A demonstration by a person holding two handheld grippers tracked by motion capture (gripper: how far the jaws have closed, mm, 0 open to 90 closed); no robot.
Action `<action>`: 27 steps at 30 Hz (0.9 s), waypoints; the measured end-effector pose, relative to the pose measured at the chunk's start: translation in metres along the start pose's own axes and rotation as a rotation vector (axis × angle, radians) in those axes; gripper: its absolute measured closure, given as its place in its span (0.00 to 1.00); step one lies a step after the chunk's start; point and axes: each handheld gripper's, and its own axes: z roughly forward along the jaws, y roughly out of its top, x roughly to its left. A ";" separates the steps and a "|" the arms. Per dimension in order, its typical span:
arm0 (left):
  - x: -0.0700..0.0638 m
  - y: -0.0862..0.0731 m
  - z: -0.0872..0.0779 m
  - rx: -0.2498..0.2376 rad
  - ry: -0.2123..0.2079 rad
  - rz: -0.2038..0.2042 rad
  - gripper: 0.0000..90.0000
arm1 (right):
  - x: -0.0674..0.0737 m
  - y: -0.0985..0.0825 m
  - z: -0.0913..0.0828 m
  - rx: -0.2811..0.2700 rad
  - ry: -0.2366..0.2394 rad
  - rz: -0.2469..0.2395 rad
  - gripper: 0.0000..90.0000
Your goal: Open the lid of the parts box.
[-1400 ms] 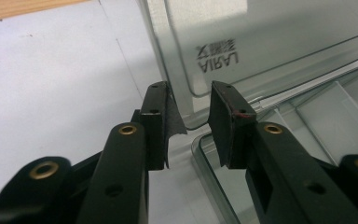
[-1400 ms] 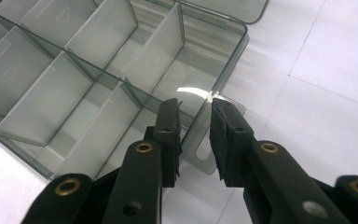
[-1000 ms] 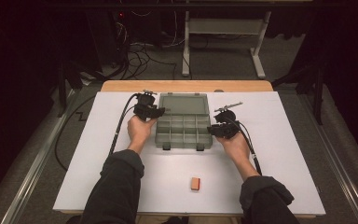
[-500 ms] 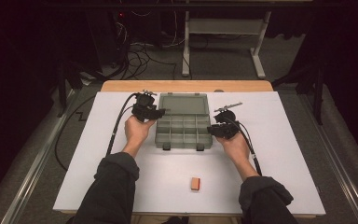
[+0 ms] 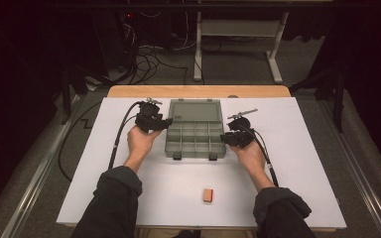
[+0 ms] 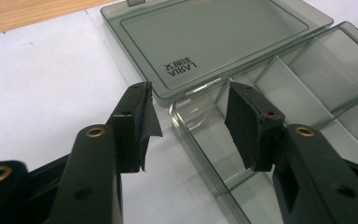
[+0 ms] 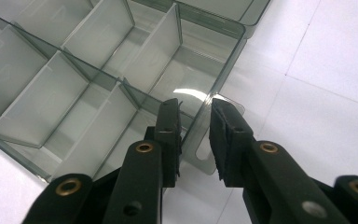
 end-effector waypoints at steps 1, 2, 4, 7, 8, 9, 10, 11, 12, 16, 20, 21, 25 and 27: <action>0.000 -0.001 -0.001 0.000 -0.003 0.000 0.56 | 0.000 0.000 0.000 -0.001 0.000 0.000 0.82; 0.001 -0.002 -0.002 0.000 -0.006 0.000 0.56 | 0.000 0.000 0.000 -0.001 0.000 0.000 0.82; 0.001 -0.004 -0.003 0.004 -0.010 0.003 0.56 | 0.000 0.000 0.000 -0.002 0.000 0.000 0.82; 0.001 -0.007 -0.006 0.002 -0.017 0.004 0.56 | 0.000 0.000 0.000 -0.001 0.004 0.002 0.82; 0.002 -0.008 -0.007 0.002 -0.018 0.007 0.56 | -0.001 0.000 0.000 -0.001 0.006 0.005 0.82; 0.001 -0.008 -0.008 0.003 -0.021 0.008 0.56 | -0.001 0.000 0.000 -0.002 0.008 0.007 0.82; 0.001 -0.009 -0.009 0.000 -0.022 0.010 0.56 | -0.001 0.000 0.000 -0.002 0.009 0.008 0.82; 0.001 -0.010 -0.010 -0.002 -0.023 0.012 0.55 | -0.001 0.000 0.000 -0.002 0.009 0.006 0.82; 0.001 -0.011 -0.011 -0.005 -0.025 0.014 0.55 | -0.001 0.000 0.000 0.000 0.009 0.007 0.82; 0.001 -0.014 -0.015 -0.010 -0.025 0.022 0.55 | -0.001 0.000 0.000 -0.001 0.008 0.008 0.82; 0.002 -0.018 -0.017 -0.013 -0.031 0.017 0.54 | -0.001 0.000 0.000 -0.002 0.012 0.005 0.82; 0.002 -0.019 -0.017 -0.011 -0.034 0.016 0.54 | -0.002 0.000 0.000 -0.003 0.013 0.008 0.82; 0.001 -0.024 -0.020 -0.007 -0.042 0.017 0.53 | -0.002 -0.001 0.000 -0.012 0.015 0.006 0.82; 0.001 -0.026 -0.022 -0.012 -0.046 0.020 0.53 | -0.002 -0.002 0.000 -0.017 0.017 0.007 0.82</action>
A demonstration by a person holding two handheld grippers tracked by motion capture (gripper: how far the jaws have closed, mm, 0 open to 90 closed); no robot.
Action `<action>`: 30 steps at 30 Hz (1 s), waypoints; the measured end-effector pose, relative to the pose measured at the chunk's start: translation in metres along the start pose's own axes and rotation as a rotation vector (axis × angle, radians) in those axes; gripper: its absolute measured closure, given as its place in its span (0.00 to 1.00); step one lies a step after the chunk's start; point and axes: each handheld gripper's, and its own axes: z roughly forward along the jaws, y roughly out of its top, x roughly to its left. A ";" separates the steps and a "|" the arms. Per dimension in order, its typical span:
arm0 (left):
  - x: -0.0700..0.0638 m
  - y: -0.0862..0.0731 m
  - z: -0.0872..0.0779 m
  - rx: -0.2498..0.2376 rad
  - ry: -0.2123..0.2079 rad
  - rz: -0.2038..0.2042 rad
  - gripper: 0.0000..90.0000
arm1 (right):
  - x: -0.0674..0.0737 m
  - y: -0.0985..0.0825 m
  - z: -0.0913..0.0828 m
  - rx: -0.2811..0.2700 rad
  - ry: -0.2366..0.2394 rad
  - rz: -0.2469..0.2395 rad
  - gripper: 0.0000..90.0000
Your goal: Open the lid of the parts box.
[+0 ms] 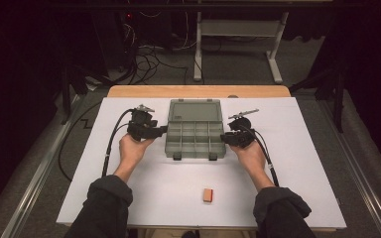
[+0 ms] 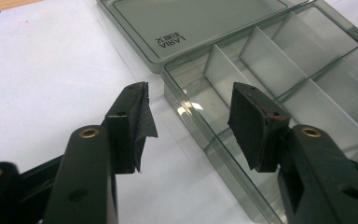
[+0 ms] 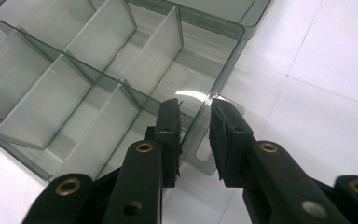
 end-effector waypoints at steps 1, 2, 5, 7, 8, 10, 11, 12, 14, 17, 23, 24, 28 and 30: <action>0.000 -0.001 -0.001 -0.003 0.000 -0.002 0.52 | 0.000 0.000 0.000 -0.002 0.000 0.000 0.82; 0.000 -0.003 -0.002 -0.005 -0.001 -0.001 0.52 | 0.000 0.000 0.000 -0.003 0.000 0.000 0.82; 0.000 -0.007 -0.007 -0.011 -0.003 -0.001 0.51 | 0.000 0.000 0.000 -0.002 0.000 -0.003 0.82; 0.001 -0.009 -0.010 -0.016 -0.005 -0.001 0.50 | 0.000 0.000 0.000 -0.004 0.006 -0.003 0.82; 0.001 -0.010 -0.012 -0.022 -0.008 -0.004 0.50 | -0.001 0.000 -0.001 -0.005 0.013 0.000 0.81; 0.000 -0.013 -0.014 -0.027 -0.009 -0.002 0.49 | -0.002 0.000 -0.001 -0.009 0.032 0.004 0.76; 0.000 -0.015 -0.015 -0.029 -0.009 0.002 0.49 | -0.002 0.000 -0.001 -0.010 0.041 0.002 0.73; 0.000 -0.017 -0.016 -0.031 -0.007 0.003 0.49 | -0.001 0.000 -0.001 -0.010 0.050 -0.003 0.70; -0.001 -0.019 -0.017 -0.028 -0.006 0.008 0.49 | 0.001 0.000 -0.002 -0.011 0.046 -0.020 0.69; -0.001 -0.023 -0.020 -0.041 0.000 0.008 0.49 | 0.001 0.000 -0.005 -0.035 0.064 -0.015 0.66; -0.003 -0.033 -0.026 -0.056 0.026 0.010 0.50 | 0.003 -0.002 -0.014 -0.060 0.062 -0.026 0.59; -0.004 -0.035 -0.027 -0.058 0.025 0.012 0.50 | 0.003 -0.003 -0.016 -0.065 0.064 -0.030 0.58; -0.006 -0.042 -0.033 -0.075 0.022 0.017 0.50 | 0.003 -0.008 -0.024 -0.110 0.063 -0.033 0.55; -0.007 -0.044 -0.036 -0.091 0.017 0.015 0.50 | 0.001 -0.011 -0.028 -0.136 0.054 -0.039 0.54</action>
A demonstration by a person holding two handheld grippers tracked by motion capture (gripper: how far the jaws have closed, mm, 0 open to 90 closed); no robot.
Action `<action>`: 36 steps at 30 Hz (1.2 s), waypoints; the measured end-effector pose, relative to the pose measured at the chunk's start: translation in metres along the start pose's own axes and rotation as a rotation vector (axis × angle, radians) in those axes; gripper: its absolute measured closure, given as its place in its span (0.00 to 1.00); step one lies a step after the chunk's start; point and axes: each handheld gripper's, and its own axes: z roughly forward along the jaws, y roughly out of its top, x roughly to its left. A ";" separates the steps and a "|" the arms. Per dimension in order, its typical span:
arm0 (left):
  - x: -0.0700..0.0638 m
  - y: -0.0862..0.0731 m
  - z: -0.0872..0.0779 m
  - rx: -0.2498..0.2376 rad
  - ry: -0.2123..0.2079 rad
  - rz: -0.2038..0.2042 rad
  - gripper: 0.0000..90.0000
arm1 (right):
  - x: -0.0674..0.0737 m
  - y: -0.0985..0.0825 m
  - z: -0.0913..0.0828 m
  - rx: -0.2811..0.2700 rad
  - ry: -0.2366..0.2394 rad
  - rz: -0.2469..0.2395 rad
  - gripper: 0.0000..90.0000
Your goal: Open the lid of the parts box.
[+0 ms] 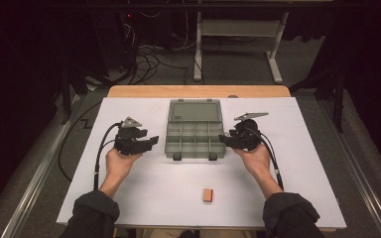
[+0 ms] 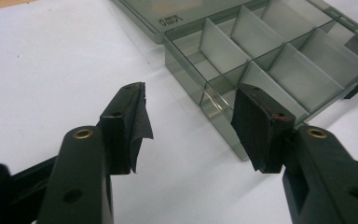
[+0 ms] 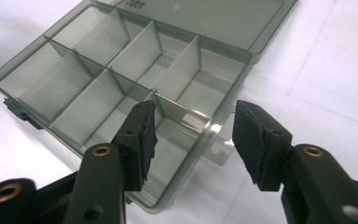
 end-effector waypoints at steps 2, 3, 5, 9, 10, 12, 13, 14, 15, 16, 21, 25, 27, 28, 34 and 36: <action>-0.001 -0.002 -0.003 -0.011 -0.003 0.000 0.50 | -0.002 -0.002 -0.004 -0.011 -0.001 0.005 0.53; -0.001 -0.003 -0.004 -0.014 -0.005 0.001 0.50 | -0.003 -0.003 -0.005 -0.007 0.000 0.009 0.52; -0.001 -0.005 -0.005 -0.017 -0.008 0.001 0.49 | -0.005 -0.005 -0.008 -0.017 0.002 0.010 0.51; -0.001 -0.011 -0.007 -0.018 -0.011 -0.006 0.48 | -0.007 -0.012 -0.014 -0.024 0.002 0.012 0.50; -0.001 -0.013 -0.008 -0.018 -0.011 -0.007 0.48 | -0.008 -0.014 -0.015 -0.030 0.004 0.008 0.49; -0.003 -0.017 -0.010 -0.019 -0.004 0.000 0.48 | -0.010 -0.018 -0.019 -0.039 0.009 0.007 0.49; -0.004 -0.019 -0.011 -0.023 -0.006 0.002 0.47 | -0.011 -0.020 -0.020 -0.048 0.013 0.010 0.49; -0.004 -0.020 -0.012 -0.023 -0.004 0.005 0.47 | -0.013 -0.022 -0.022 -0.054 0.016 0.012 0.49; -0.005 -0.022 -0.013 -0.024 0.001 0.011 0.47 | -0.014 -0.024 -0.024 -0.056 0.018 0.014 0.48; -0.006 -0.023 -0.014 -0.025 0.004 0.014 0.47 | -0.015 -0.026 -0.025 -0.057 0.018 0.013 0.48; -0.007 -0.029 -0.018 -0.040 -0.012 0.006 0.47 | -0.019 -0.036 -0.033 -0.066 0.011 0.007 0.47; -0.009 -0.037 -0.023 -0.048 -0.023 0.002 0.47 | -0.020 -0.043 -0.040 -0.078 0.016 0.009 0.46; -0.010 -0.041 -0.025 -0.055 -0.023 0.001 0.47 | -0.018 -0.047 -0.043 -0.089 0.013 -0.005 0.45; -0.010 -0.043 -0.026 -0.055 -0.022 -0.001 0.46 | -0.017 -0.049 -0.045 -0.093 0.011 -0.012 0.45; -0.008 -0.050 -0.034 -0.072 -0.026 -0.022 0.46 | -0.015 -0.062 -0.052 -0.119 0.014 -0.040 0.42; -0.009 -0.053 -0.034 -0.076 -0.028 -0.028 0.46 | -0.016 -0.066 -0.055 -0.125 0.016 -0.036 0.42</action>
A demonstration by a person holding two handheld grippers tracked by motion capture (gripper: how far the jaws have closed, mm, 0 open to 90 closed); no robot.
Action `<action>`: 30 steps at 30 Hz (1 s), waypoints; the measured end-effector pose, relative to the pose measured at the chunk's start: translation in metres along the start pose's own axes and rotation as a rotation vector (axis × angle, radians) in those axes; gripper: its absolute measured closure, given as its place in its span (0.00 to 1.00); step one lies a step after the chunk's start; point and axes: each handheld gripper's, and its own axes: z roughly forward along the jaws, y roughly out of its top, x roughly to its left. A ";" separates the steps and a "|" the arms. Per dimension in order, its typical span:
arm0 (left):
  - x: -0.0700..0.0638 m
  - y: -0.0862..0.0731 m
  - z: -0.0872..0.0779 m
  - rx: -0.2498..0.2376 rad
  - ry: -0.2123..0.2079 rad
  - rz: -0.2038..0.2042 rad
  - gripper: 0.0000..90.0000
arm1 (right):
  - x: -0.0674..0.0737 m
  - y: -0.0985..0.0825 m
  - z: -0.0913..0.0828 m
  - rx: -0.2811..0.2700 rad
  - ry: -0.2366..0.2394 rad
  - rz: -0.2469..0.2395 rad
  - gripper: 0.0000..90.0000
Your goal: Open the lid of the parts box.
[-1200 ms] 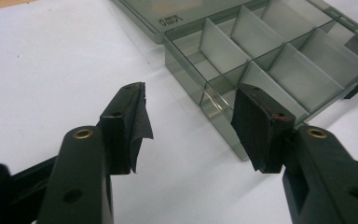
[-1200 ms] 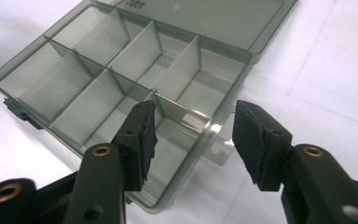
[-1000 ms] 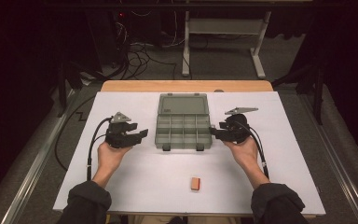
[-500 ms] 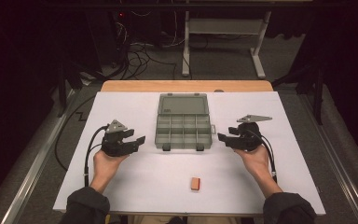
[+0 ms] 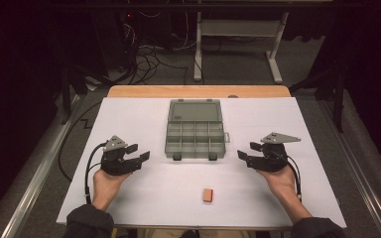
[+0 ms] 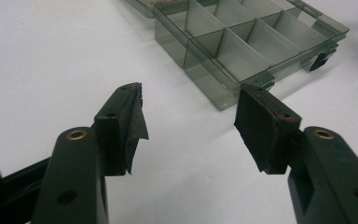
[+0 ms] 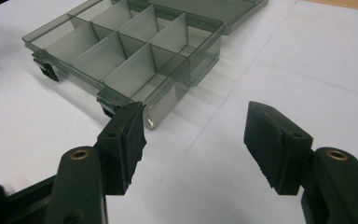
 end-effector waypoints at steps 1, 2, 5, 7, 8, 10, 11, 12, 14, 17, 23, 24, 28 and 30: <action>-0.001 -0.001 -0.001 0.001 -0.004 0.002 0.46 | -0.001 -0.002 -0.002 -0.005 -0.001 0.001 0.42; -0.002 -0.002 -0.001 -0.010 -0.008 0.004 0.46 | -0.001 -0.004 -0.004 -0.014 -0.004 0.003 0.42; -0.004 -0.004 -0.003 -0.015 -0.021 0.014 0.46 | -0.003 -0.012 -0.010 -0.021 -0.026 0.003 0.42; -0.004 -0.006 -0.003 -0.004 -0.025 0.019 0.46 | -0.005 -0.016 -0.014 -0.023 -0.041 0.000 0.42; -0.005 -0.006 -0.003 0.000 -0.020 0.023 0.46 | -0.005 -0.017 -0.016 -0.031 -0.045 0.000 0.42; -0.005 -0.008 -0.005 -0.007 -0.012 0.027 0.46 | -0.006 -0.022 -0.021 -0.049 -0.050 -0.003 0.41; -0.004 -0.008 -0.006 -0.010 -0.010 0.024 0.46 | -0.006 -0.024 -0.023 -0.055 -0.051 -0.005 0.41; -0.004 -0.009 -0.006 -0.014 -0.008 0.020 0.46 | -0.007 -0.026 -0.025 -0.059 -0.052 -0.005 0.42; -0.004 -0.010 -0.007 -0.020 -0.004 0.016 0.46 | -0.009 -0.031 -0.029 -0.072 -0.053 -0.001 0.41; -0.004 -0.012 -0.008 -0.023 -0.006 0.012 0.45 | -0.011 -0.036 -0.035 -0.088 -0.052 0.008 0.41; -0.008 -0.018 -0.013 -0.040 -0.015 0.032 0.44 | -0.015 -0.049 -0.052 -0.122 -0.052 0.040 0.40; -0.009 -0.019 -0.015 -0.049 -0.006 0.032 0.44 | -0.016 -0.051 -0.055 -0.128 -0.054 0.041 0.40; -0.009 -0.023 -0.021 -0.067 -0.001 0.022 0.44 | -0.017 -0.061 -0.066 -0.160 -0.072 0.049 0.40; -0.008 -0.026 -0.023 -0.069 -0.002 0.015 0.44 | -0.018 -0.064 -0.070 -0.175 -0.077 0.044 0.40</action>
